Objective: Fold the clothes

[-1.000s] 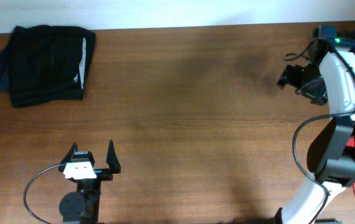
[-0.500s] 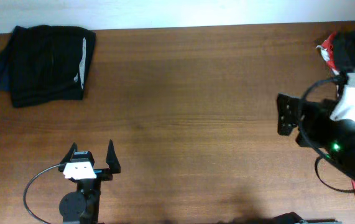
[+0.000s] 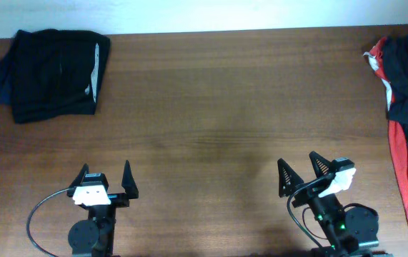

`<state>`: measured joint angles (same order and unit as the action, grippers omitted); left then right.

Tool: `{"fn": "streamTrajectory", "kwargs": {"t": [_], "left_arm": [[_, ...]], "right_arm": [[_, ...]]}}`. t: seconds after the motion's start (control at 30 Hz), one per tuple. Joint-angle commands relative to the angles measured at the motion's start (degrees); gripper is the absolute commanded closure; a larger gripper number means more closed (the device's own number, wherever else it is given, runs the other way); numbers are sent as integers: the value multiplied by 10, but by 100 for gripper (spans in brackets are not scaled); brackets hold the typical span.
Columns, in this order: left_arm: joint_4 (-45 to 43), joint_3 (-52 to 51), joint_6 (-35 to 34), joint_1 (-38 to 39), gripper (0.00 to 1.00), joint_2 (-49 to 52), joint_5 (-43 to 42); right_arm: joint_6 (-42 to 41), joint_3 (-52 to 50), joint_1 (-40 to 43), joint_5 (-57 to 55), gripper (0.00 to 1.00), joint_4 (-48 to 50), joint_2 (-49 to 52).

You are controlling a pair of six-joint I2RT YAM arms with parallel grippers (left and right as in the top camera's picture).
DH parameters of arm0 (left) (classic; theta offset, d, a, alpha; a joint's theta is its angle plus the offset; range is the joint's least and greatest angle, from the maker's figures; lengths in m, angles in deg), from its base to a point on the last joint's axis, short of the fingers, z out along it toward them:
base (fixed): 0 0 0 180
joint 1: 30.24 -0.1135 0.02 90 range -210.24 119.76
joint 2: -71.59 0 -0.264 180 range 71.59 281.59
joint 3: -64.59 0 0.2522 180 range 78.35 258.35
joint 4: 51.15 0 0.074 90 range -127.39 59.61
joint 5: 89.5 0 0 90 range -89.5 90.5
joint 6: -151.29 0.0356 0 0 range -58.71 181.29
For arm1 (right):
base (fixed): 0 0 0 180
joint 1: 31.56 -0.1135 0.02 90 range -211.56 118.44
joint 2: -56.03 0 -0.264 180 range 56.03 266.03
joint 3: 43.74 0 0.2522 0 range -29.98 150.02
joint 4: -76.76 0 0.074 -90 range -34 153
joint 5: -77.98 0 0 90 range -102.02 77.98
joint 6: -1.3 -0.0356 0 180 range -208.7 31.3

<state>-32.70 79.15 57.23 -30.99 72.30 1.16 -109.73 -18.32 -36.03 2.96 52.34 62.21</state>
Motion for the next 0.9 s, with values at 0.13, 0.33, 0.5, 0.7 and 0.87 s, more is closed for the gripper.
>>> {"fn": "streamTrajectory", "kwargs": {"t": [0.13, 0.33, 0.5, 0.7, 0.87], "left_arm": [[1, -3, 7, 2, 1, -4, 0], [1, -3, 7, 2, 1, -4, 0], [1, -3, 7, 2, 1, -4, 0], [1, -3, 7, 2, 1, -4, 0], [1, -3, 7, 2, 1, -4, 0]], "right_arm": [[13, -113, 4, -22, 1, 174, -60], [210, -113, 4, -66, 1, 127, -60], [205, -113, 4, -95, 1, 65, -60], [202, -113, 4, -95, 1, 66, -60], [202, -113, 4, -95, 1, 66, -60]]}}
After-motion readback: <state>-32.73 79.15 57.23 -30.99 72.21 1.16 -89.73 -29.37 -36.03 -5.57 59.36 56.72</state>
